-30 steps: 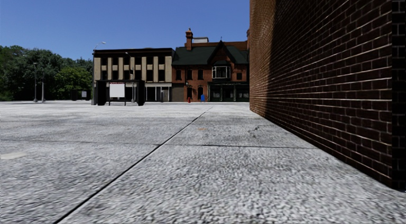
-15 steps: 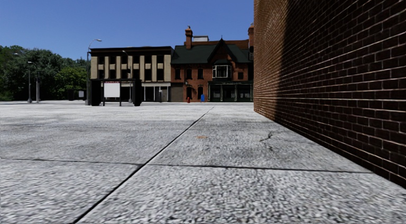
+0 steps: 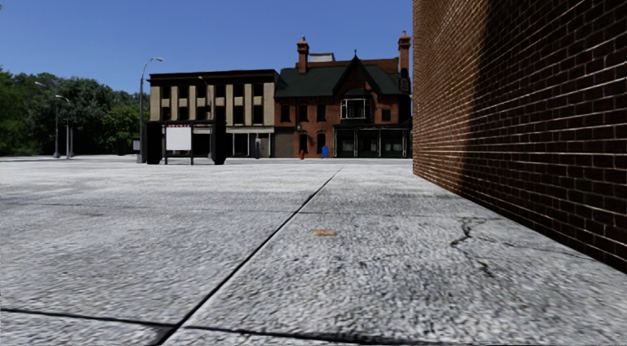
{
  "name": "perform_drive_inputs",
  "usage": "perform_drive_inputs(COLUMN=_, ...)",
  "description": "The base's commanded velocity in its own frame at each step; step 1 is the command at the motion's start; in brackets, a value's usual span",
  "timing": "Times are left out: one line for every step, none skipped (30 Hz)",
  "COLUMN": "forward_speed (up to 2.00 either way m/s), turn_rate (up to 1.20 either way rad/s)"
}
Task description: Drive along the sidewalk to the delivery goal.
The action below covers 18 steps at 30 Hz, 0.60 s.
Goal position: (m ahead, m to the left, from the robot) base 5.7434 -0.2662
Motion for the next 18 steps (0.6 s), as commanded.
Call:
perform_drive_inputs(forward_speed=2.00, turn_rate=0.00)
perform_drive_inputs(forward_speed=2.00, turn_rate=0.00)
perform_drive_inputs(forward_speed=2.00, turn_rate=0.00)
perform_drive_inputs(forward_speed=2.00, turn_rate=0.00)
perform_drive_inputs(forward_speed=2.00, turn_rate=0.00)
perform_drive_inputs(forward_speed=2.00, turn_rate=0.00)
perform_drive_inputs(forward_speed=2.00, turn_rate=0.00)
perform_drive_inputs(forward_speed=2.00, turn_rate=0.00)
perform_drive_inputs(forward_speed=2.00, turn_rate=0.00)
perform_drive_inputs(forward_speed=2.00, turn_rate=0.00)
perform_drive_inputs(forward_speed=2.00, turn_rate=0.00)
perform_drive_inputs(forward_speed=2.00, turn_rate=0.00)
perform_drive_inputs(forward_speed=2.00, turn_rate=0.00)
perform_drive_inputs(forward_speed=2.00, turn_rate=0.17)
perform_drive_inputs(forward_speed=2.00, turn_rate=0.65)
perform_drive_inputs(forward_speed=2.00, turn_rate=0.80)
perform_drive_inputs(forward_speed=2.00, turn_rate=0.84)
perform_drive_inputs(forward_speed=2.00, turn_rate=0.85)
